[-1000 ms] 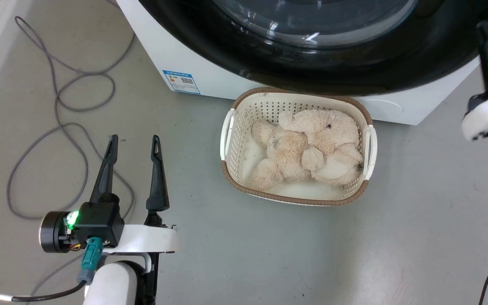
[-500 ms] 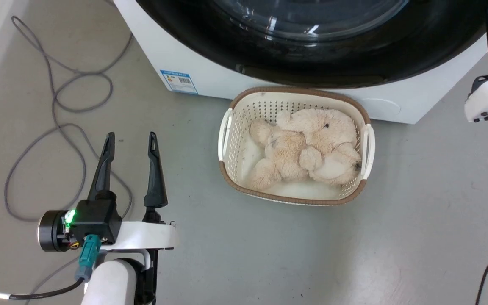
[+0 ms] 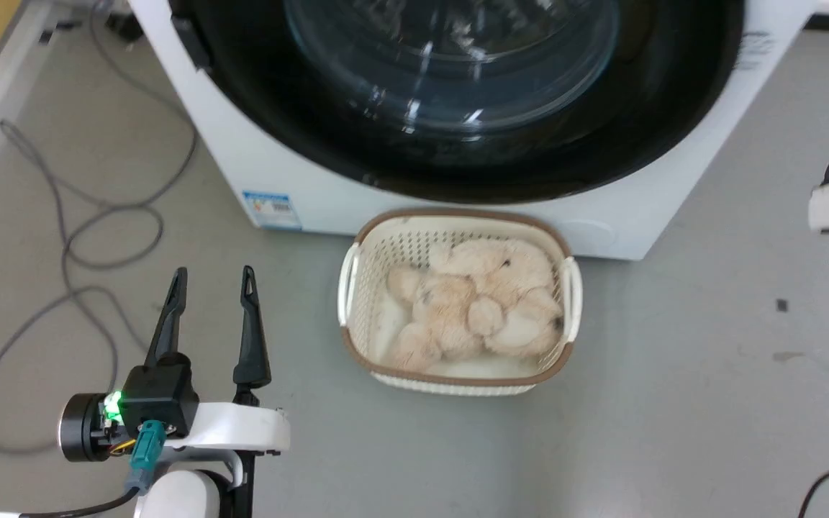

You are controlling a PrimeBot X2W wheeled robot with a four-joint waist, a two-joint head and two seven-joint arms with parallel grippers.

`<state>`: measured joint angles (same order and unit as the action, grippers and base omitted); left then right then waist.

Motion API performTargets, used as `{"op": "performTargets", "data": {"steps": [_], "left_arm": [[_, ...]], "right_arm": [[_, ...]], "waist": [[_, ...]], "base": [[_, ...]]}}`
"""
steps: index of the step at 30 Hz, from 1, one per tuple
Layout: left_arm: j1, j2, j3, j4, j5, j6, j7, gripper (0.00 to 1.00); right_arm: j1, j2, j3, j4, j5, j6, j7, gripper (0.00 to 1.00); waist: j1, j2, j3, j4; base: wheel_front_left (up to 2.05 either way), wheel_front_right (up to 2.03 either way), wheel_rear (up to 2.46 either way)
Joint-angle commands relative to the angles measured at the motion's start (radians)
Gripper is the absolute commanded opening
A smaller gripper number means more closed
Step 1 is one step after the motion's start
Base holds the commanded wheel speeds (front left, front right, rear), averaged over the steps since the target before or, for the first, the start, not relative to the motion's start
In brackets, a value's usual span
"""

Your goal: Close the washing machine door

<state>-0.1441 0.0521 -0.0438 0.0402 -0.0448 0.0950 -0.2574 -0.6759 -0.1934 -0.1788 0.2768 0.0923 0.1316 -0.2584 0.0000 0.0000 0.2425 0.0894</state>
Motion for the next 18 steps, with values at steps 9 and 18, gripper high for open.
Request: {"op": "performTargets", "data": {"steps": [9, 18], "left_arm": [[0.063, 0.010, 0.025, 0.017, 0.017, -0.010, -0.004, 1.00], [0.112, 0.009, 0.029, 0.038, 0.021, -0.017, -0.004, 1.00]], "right_arm": [[0.230, 0.080, 0.050, -0.175, -0.028, -0.001, -0.003, 0.00], [0.431, 0.117, 0.140, -0.162, -0.058, -0.001, -0.003, 0.00]], "waist": [[0.0000, 0.0000, -0.120, -0.073], [0.0000, 0.0000, -0.177, -0.098]], "base": [[0.00, 0.00, 0.00], [0.00, 0.00, 0.00]]}}
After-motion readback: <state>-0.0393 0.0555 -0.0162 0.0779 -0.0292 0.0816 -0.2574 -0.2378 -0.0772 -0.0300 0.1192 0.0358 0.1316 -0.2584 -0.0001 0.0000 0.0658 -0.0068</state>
